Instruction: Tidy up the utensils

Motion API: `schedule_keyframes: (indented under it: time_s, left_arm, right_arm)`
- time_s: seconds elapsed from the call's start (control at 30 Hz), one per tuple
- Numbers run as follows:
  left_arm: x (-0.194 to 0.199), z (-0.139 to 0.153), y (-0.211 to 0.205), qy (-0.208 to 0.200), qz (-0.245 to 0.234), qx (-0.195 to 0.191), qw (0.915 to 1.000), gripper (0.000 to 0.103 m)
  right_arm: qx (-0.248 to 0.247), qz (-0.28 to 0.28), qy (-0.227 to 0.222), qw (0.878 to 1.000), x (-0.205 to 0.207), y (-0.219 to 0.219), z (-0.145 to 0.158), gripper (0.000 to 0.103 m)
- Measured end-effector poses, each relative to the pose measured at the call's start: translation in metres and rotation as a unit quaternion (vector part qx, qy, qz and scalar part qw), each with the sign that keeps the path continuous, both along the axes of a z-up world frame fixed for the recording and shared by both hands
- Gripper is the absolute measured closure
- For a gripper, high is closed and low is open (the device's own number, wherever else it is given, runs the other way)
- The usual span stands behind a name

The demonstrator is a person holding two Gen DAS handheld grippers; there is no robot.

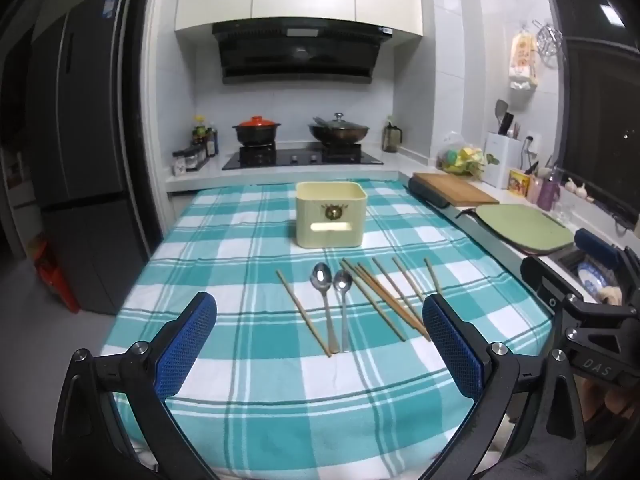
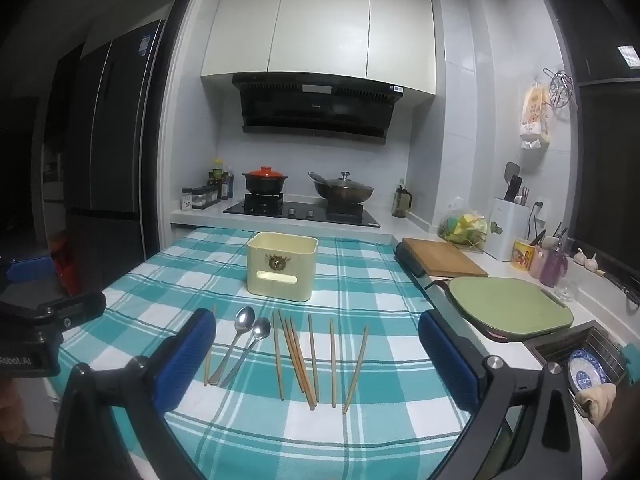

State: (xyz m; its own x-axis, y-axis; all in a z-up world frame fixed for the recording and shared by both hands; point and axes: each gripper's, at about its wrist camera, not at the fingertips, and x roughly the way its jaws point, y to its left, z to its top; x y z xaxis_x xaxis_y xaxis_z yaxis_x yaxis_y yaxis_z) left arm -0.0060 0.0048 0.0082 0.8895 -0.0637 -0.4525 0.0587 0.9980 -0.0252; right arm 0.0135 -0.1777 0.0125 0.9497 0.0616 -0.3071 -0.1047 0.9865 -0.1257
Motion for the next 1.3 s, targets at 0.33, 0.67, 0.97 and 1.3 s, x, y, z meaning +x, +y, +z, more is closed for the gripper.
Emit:
schedule_keyframes:
  time_s: [0.33, 0.67, 0.97, 1.3]
  left_arm:
    - [0.004, -0.003, -0.003, 0.007, 0.005, 0.006, 0.9999, 0.0]
    - [0.007, -0.005, -0.002, 0.013, -0.014, 0.0, 0.9998, 0.0]
    - [0.009, -0.003, 0.001, 0.008, -0.006, -0.012, 0.9999, 0.0]
    - [0.016, -0.005, 0.004, 0.005, 0.008, -0.018, 0.9998, 0.0]
  right_arm:
    - [0.0, 0.003, 0.004, 1.0, 0.002, -0.005, -0.003, 0.0]
    - [-0.006, 0.005, 0.003, 1.0, 0.0, -0.003, 0.002, 0.0]
    - [-0.005, 0.006, -0.002, 1.0, -0.004, -0.002, 0.001, 0.0]
    - [-0.004, 0.006, 0.002, 1.0, 0.007, 0.001, -0.001, 0.0]
